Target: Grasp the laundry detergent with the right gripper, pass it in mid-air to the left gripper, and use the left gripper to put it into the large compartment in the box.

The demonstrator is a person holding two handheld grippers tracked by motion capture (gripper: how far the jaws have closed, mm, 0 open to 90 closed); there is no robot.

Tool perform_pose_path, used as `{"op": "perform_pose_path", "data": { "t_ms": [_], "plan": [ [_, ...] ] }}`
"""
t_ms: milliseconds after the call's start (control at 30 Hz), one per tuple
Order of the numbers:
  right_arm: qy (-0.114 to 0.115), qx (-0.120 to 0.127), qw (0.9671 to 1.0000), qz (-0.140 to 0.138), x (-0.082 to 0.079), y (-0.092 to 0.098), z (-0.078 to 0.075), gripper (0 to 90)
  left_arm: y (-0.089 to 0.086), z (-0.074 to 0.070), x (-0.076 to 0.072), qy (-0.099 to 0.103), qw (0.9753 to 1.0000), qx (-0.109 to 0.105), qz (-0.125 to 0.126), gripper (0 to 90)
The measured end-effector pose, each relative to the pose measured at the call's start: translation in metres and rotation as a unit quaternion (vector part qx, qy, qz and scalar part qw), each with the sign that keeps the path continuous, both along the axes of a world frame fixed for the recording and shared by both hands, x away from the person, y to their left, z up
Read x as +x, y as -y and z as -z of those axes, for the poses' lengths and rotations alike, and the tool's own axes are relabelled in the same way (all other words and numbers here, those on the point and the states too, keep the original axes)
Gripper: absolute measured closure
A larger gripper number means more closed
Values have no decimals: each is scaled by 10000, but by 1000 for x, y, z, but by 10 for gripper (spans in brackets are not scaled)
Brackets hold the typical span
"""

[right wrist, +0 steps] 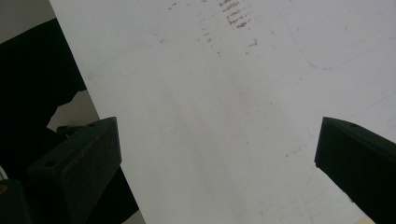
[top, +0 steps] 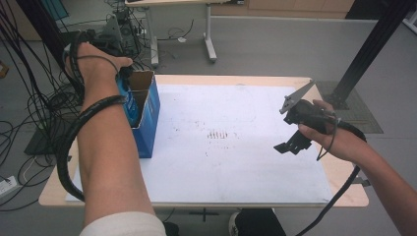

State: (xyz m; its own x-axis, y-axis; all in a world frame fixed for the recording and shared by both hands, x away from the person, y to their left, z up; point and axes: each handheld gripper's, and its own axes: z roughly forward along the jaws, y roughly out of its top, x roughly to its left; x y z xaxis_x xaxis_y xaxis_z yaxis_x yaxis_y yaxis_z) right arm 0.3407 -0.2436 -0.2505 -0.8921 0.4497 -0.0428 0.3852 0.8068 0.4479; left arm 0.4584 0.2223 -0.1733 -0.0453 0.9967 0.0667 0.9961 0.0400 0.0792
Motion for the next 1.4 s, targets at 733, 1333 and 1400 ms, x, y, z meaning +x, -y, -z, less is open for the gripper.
{"op": "perform_pose_path", "data": {
  "t_ms": [733,1333,1400],
  "plan": [
    [-56,-183,9998,69,4,-2,13,3,-1,75,0,77,9999,-4,66,379],
    [-58,-233,9996,177,6,6,16,3,1,103,-1,23,9999,3,118,379],
    [-66,-240,9995,193,6,6,17,3,1,103,-1,27,9999,4,114,379]
  ]
}}
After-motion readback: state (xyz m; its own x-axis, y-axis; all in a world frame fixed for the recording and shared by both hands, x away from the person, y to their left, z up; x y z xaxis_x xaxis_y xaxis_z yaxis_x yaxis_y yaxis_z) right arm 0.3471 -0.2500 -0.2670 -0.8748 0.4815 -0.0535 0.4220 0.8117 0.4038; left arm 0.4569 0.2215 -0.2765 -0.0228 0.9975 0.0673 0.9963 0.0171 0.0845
